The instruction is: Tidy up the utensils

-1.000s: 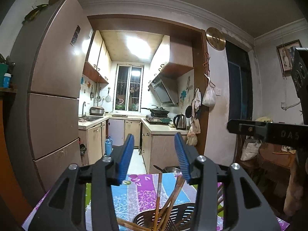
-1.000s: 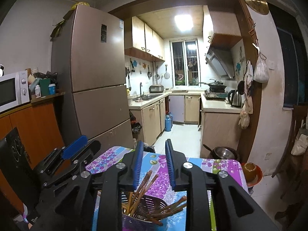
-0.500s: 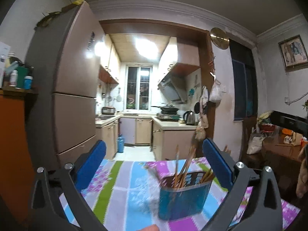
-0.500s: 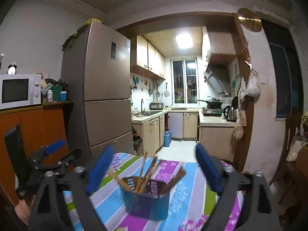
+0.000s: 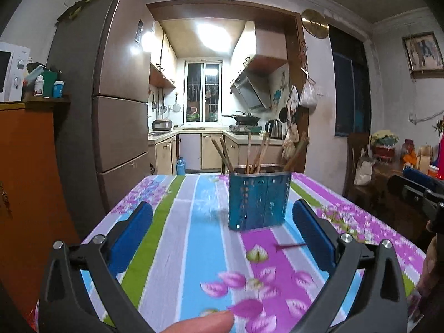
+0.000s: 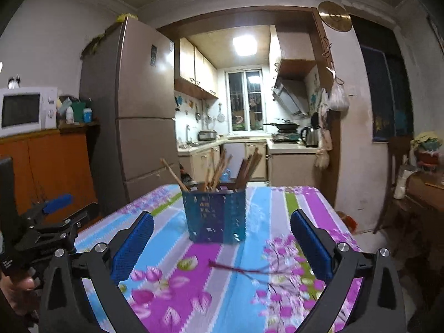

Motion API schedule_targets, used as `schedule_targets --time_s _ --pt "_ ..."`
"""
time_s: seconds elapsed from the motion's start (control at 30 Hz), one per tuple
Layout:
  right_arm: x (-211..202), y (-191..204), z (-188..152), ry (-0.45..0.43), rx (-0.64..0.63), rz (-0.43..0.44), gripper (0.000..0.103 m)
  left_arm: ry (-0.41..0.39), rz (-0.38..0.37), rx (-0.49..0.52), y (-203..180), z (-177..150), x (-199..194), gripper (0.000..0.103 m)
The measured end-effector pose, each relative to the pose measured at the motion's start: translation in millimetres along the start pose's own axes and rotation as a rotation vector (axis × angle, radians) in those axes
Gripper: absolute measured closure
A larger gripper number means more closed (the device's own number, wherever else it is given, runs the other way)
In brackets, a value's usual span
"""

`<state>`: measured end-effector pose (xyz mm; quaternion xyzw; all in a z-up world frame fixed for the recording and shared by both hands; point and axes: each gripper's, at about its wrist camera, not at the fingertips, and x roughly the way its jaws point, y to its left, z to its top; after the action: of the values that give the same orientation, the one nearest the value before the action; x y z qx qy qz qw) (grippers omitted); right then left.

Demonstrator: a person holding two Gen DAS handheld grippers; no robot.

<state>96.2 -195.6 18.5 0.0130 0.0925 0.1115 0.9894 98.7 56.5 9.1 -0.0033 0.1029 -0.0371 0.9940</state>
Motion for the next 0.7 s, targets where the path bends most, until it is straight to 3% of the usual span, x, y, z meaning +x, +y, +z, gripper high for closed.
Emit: schedule_targets --time_s 0.3,0.7 --pt "-29 20 -12 -0.008 0.009 0.019 0.005 -0.050 -0.013 0.030 -8 -13 -38 0.006" --pt "-79 29 -6 -0.110 0.003 0.024 0.005 -0.114 -0.025 0.037 -19 -16 -78 0.006"
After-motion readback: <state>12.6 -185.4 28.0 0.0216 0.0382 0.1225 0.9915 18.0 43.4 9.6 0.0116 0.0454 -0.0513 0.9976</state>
